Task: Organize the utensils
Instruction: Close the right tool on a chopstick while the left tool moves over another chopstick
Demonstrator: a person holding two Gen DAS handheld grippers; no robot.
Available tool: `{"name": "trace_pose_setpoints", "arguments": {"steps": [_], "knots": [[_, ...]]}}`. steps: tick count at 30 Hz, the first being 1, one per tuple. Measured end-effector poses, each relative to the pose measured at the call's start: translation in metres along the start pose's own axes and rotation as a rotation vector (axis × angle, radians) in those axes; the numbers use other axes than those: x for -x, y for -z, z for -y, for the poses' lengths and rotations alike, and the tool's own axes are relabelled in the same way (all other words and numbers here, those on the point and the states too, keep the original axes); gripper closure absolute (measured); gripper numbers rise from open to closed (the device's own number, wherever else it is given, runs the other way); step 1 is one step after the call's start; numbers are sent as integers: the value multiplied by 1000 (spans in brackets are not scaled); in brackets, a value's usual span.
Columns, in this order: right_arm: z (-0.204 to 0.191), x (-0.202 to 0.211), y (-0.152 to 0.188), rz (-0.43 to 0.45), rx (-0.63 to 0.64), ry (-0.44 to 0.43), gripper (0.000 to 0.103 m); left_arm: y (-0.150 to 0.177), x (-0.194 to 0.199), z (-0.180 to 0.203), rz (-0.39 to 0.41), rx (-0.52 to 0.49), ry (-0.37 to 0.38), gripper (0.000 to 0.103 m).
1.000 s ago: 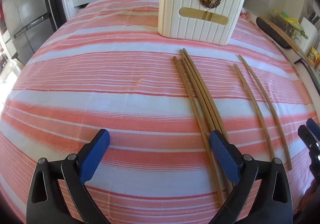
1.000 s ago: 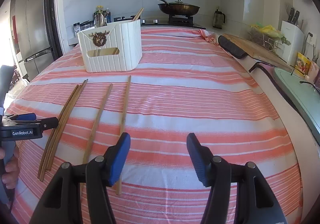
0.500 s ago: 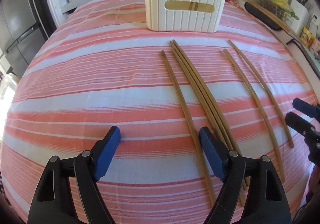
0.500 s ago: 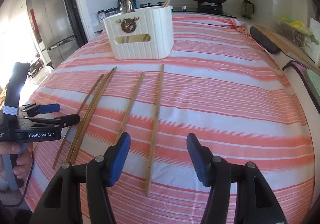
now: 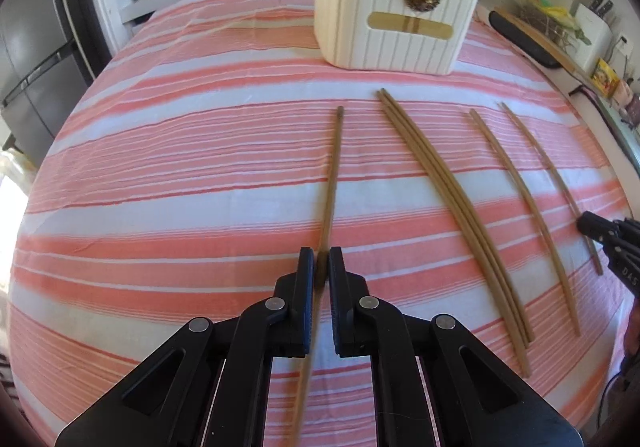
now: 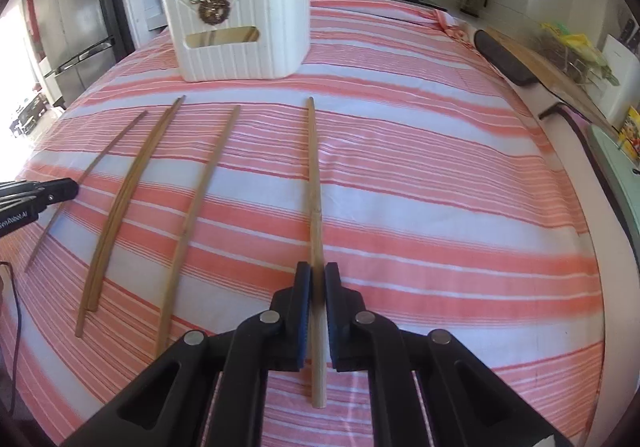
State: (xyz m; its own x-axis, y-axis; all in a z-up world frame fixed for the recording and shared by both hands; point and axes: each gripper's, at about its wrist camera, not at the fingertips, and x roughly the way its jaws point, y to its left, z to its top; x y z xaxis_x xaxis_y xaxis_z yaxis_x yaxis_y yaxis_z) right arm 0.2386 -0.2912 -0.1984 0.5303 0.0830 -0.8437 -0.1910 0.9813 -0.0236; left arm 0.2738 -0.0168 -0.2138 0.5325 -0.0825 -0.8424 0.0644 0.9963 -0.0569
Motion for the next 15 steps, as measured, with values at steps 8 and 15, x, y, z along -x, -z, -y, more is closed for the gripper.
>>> {"name": "trace_pose_setpoints", "arguments": {"steps": [8, 15], "knots": [[8, 4, 6, 25, -14, 15, 71, -12, -7, -10, 18, 37, 0, 44], [7, -8, -7, 13, 19, -16, 62, -20, -21, -6, 30, -20, -66, 28]]}}
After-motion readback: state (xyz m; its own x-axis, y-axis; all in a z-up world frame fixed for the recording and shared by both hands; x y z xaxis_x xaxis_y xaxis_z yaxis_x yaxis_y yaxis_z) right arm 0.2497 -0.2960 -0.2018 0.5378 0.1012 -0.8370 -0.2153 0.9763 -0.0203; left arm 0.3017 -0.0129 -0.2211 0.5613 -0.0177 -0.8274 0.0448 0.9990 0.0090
